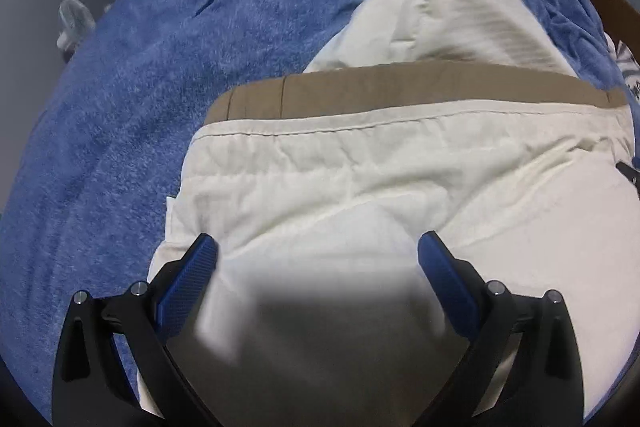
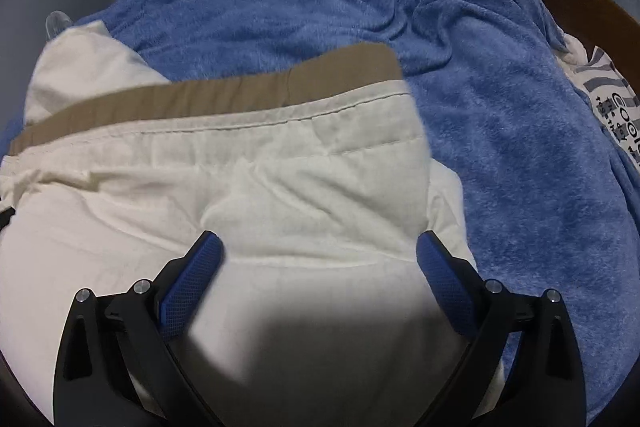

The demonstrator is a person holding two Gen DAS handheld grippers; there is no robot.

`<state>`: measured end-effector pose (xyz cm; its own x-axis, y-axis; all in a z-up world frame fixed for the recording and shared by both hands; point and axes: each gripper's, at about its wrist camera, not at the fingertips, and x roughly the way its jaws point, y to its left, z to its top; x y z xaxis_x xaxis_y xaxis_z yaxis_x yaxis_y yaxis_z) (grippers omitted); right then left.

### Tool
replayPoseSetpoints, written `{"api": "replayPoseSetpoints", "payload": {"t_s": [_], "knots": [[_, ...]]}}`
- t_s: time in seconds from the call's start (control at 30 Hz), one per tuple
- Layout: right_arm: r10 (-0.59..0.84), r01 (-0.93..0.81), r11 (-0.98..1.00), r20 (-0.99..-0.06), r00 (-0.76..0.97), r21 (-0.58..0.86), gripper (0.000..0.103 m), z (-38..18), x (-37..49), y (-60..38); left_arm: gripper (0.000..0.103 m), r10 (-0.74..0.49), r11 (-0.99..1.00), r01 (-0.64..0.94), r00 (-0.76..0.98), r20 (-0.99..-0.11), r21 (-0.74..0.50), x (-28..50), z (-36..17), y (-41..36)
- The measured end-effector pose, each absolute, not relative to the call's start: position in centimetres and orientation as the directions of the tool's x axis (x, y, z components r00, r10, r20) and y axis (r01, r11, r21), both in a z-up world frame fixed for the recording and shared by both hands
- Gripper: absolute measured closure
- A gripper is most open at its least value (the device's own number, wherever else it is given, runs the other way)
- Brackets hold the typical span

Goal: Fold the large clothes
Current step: 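Lift both tools away above the folded jacket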

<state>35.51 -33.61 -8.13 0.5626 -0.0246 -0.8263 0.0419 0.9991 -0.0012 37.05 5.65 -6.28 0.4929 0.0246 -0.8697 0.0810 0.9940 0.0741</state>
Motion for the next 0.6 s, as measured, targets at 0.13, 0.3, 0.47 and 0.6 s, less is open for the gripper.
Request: {"api": "replayPoseSetpoints", "payload": {"t_s": [0.13, 0.3, 0.47, 0.6], "knots": [[0.012, 0.072, 0.996, -0.837, 0.548, 0.061, 0.009, -9.5, 36.2, -34.3, 0.006, 0.018, 0.996, 0.068, 0.490, -0.871, 0.058, 37.8, -7.4, 6.0], [-0.026, 0.080, 0.997, -0.833, 0.553, 0.022, 0.009, -9.1, 35.7, -33.6, 0.006, 0.022, 0.997, 0.051, 0.488, -0.872, 0.054, 37.4, -6.8, 6.2], [0.023, 0.001, 1.000, -0.759, 0.651, 0.030, 0.009, -4.5, 30.6, -31.3, 0.006, -0.005, 0.995, 0.086, 0.580, -0.814, 0.055, 32.0, -2.8, 5.2], [0.160, -0.204, 0.979, -0.714, 0.681, 0.025, 0.009, -2.7, 24.6, -26.2, 0.006, -0.119, 0.978, 0.207, 0.592, -0.797, 0.008, 26.5, -1.8, 2.4]]}}
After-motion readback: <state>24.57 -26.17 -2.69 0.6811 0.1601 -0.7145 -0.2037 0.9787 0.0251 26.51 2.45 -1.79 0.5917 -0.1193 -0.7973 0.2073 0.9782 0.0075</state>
